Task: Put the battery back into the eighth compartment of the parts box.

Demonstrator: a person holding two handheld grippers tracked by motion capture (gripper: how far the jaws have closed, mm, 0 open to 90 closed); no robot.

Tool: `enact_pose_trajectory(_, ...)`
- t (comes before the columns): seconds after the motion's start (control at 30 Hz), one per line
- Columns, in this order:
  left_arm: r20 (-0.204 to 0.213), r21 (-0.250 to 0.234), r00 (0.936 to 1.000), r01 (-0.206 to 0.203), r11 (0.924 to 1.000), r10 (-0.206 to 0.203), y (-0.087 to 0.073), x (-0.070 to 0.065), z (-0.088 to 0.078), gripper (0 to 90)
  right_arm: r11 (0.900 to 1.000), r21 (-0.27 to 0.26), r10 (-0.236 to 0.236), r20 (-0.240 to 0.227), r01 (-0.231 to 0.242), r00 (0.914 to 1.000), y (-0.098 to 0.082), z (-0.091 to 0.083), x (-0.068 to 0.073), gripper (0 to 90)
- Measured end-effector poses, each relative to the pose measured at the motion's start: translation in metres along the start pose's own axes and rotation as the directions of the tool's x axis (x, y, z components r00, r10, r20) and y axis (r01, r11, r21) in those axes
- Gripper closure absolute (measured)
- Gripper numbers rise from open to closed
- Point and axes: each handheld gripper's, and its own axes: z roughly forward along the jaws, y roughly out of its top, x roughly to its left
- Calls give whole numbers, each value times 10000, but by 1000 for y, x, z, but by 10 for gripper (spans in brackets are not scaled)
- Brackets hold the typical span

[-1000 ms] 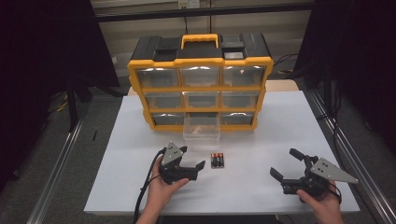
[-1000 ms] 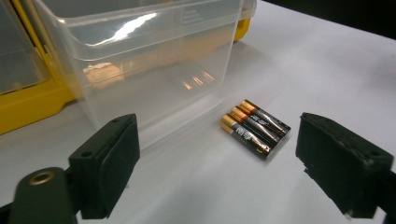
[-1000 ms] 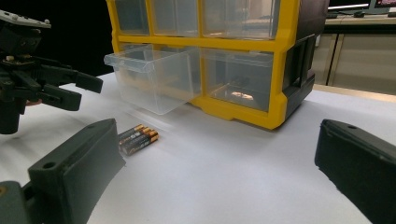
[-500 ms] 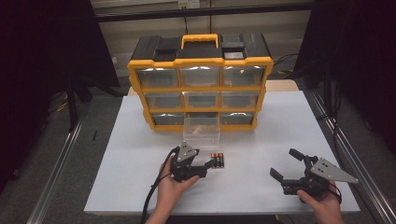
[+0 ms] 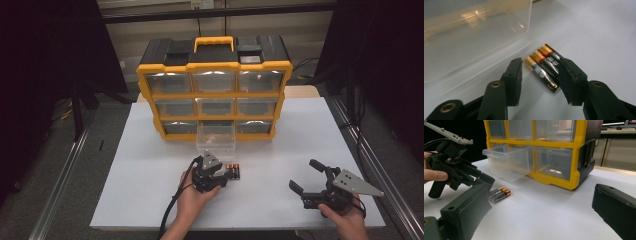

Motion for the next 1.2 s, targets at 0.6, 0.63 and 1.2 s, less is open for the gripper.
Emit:
enact_pose_trajectory(0.6,-465,667,9985,318,9973,-288,-3,5,1,647,10000,-7,61,-29,-61,10000,0,-1,0,3)
enact_pose_trajectory(0.63,-558,788,9974,494,9957,-451,-5,7,1,651,10000,-8,65,-36,-65,10000,0,-1,0,3)
enact_pose_trajectory(1.2,-605,643,9931,1041,9925,-1002,-4,11,1,774,10000,15,31,-68,-31,10000,0,-2,1,3)
